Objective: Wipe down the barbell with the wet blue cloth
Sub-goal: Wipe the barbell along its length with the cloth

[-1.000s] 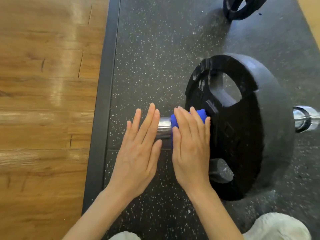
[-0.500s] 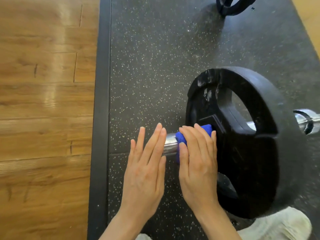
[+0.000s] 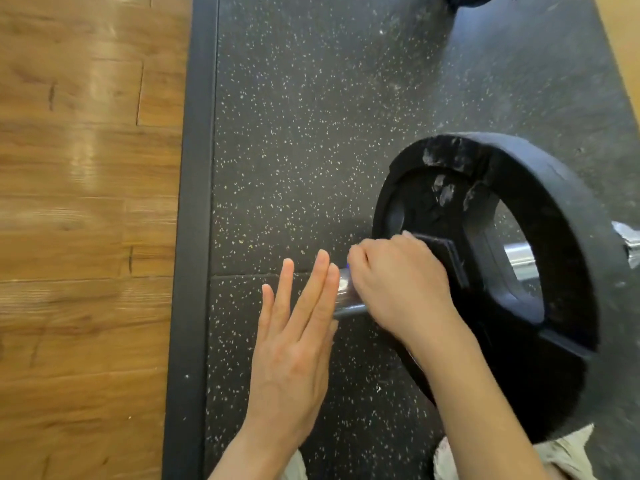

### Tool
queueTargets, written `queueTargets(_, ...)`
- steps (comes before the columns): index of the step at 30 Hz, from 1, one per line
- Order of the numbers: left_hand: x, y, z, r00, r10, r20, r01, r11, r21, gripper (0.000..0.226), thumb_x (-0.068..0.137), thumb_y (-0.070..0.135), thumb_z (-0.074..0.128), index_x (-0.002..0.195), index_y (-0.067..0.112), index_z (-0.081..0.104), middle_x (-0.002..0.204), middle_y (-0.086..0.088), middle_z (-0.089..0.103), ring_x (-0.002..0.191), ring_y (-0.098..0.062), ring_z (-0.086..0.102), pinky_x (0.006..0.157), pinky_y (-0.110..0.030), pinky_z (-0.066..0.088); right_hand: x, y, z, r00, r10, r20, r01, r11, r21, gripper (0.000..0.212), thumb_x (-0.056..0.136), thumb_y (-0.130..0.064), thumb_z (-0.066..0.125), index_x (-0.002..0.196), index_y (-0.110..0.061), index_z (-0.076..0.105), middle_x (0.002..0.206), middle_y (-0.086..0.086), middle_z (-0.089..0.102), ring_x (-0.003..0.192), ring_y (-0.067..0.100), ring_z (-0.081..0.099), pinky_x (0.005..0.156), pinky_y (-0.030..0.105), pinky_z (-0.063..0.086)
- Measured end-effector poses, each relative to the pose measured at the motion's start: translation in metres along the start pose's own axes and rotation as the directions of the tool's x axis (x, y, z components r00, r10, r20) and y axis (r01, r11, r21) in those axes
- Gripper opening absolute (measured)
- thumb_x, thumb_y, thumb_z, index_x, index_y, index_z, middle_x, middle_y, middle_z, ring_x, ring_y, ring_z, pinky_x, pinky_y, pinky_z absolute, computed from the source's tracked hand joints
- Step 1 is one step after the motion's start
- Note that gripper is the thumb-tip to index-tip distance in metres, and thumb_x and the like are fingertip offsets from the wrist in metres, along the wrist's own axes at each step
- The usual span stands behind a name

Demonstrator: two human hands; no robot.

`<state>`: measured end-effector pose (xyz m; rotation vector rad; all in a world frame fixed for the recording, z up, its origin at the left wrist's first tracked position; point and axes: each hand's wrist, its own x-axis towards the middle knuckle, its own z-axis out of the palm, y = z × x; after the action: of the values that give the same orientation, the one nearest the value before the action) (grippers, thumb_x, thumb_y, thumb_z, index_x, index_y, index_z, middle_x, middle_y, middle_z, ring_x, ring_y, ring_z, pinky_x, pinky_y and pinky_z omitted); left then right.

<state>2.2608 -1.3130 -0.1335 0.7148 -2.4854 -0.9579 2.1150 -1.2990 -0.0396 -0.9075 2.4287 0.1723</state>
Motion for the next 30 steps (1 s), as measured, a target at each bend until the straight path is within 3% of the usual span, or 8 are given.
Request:
queueTargets(3, -0.004, 0.006, -0.002, 0.999, -0.018, 0.033, 0.019, 1.0, -0.024, 0.055, 0.111, 0.032, 0.021, 0.163, 0.021, 0.008, 0.171, 0.005, 0.006, 0.157, -0.026, 0.002, 0.127, -0.04, -0.001, 0.01, 0.002, 0.001, 0.989, -0.145, -0.015, 0.145, 0.989, -0.009, 0.023, 0.101, -0.014, 0.037, 0.08, -0.023, 0.041, 0.087, -0.004, 0.048, 0.098, 0.027, 0.055, 0.084, 0.04, 0.037)
queueTargets(5, -0.005, 0.009, -0.004, 0.998, -0.039, 0.052, 0.041, 0.999, -0.034, 0.058, 0.111, 0.038, 0.02, 0.164, 0.019, 0.006, 0.171, 0.004, 0.005, 0.158, -0.026, 0.001, 0.126, -0.039, -0.002, -0.004, 0.014, 0.024, 0.95, -0.25, -0.185, 0.247, 0.968, -0.037, 0.024, 0.102, -0.019, 0.035, 0.083, -0.025, 0.049, 0.086, -0.01, 0.051, 0.095, 0.02, 0.054, 0.106, 0.042, 0.037)
queueTargets(7, -0.007, 0.009, -0.008, 0.994, -0.09, 0.058, 0.093, 0.994, -0.054, 0.06, 0.11, 0.042, 0.019, 0.164, 0.017, 0.004, 0.171, 0.003, 0.003, 0.158, -0.026, -0.001, 0.126, -0.038, -0.004, -0.024, 0.028, 0.053, 0.872, -0.127, -0.473, 0.249, 0.947, 0.204, 0.035, 0.105, -0.03, 0.033, 0.111, -0.024, 0.067, 0.117, -0.007, 0.063, 0.123, 0.017, 0.053, 0.123, 0.036, 0.018)
queueTargets(10, -0.016, 0.01, -0.011, 0.99, -0.133, 0.055, 0.137, 0.987, -0.079, 0.059, 0.11, 0.041, 0.014, 0.163, 0.016, 0.005, 0.171, 0.002, 0.004, 0.158, -0.024, -0.001, 0.126, -0.037, -0.004, -0.025, 0.012, 0.076, 0.793, -0.002, -0.609, 0.222, 0.932, 0.286, 0.042, 0.107, -0.029, 0.032, 0.132, -0.016, 0.064, 0.139, 0.001, 0.058, 0.143, 0.024, 0.039, 0.126, 0.038, 0.007)
queueTargets(14, -0.024, 0.015, -0.012, 0.984, -0.171, 0.04, 0.176, 0.971, -0.164, 0.057, 0.11, 0.041, 0.01, 0.163, 0.019, 0.015, 0.171, 0.006, 0.01, 0.158, -0.023, 0.001, 0.125, -0.039, -0.001, -0.024, 0.003, 0.082, 0.758, -0.246, -0.604, 0.439, 0.877, 0.194, 0.044, 0.109, -0.03, 0.031, 0.14, -0.013, 0.056, 0.142, -0.002, 0.058, 0.142, 0.02, 0.042, 0.126, 0.038, 0.011)
queueTargets(18, -0.023, 0.017, -0.015, 0.98, -0.185, 0.076, 0.198, 0.953, -0.231, 0.06, 0.109, 0.042, 0.007, 0.163, 0.016, 0.015, 0.171, 0.008, 0.008, 0.158, -0.023, -0.002, 0.124, -0.04, -0.002, -0.027, 0.029, 0.085, 0.76, -0.12, -0.639, 0.379, 0.88, 0.285, 0.045, 0.109, -0.027, 0.028, 0.149, -0.014, 0.043, 0.156, 0.0, 0.043, 0.153, 0.018, 0.022, 0.126, 0.035, 0.001)
queueTargets(23, -0.018, 0.015, -0.015, 0.978, -0.187, 0.096, 0.206, 0.941, -0.27, 0.061, 0.109, 0.046, 0.008, 0.162, 0.014, 0.014, 0.171, 0.009, 0.004, 0.158, -0.021, -0.004, 0.124, -0.039, -0.003, -0.022, 0.019, 0.098, 0.679, -0.373, -0.633, 0.548, 0.83, 0.099, 0.044, 0.11, -0.026, 0.026, 0.152, -0.02, 0.034, 0.158, -0.004, 0.038, 0.153, 0.016, 0.021, 0.126, 0.038, 0.005)
queueTargets(30, 0.008, 0.014, -0.018, 0.973, -0.209, 0.097, 0.228, 0.937, -0.264, 0.067, 0.107, 0.056, 0.007, 0.162, 0.018, 0.011, 0.17, 0.015, -0.001, 0.157, -0.014, -0.009, 0.125, -0.037, -0.005, 0.002, 0.005, 0.088, 0.647, -0.292, -0.704, 0.499, 0.86, 0.102, 0.042, 0.107, -0.024, 0.033, 0.145, -0.014, 0.049, 0.153, 0.001, 0.047, 0.149, 0.021, 0.029, 0.125, 0.037, 0.004)
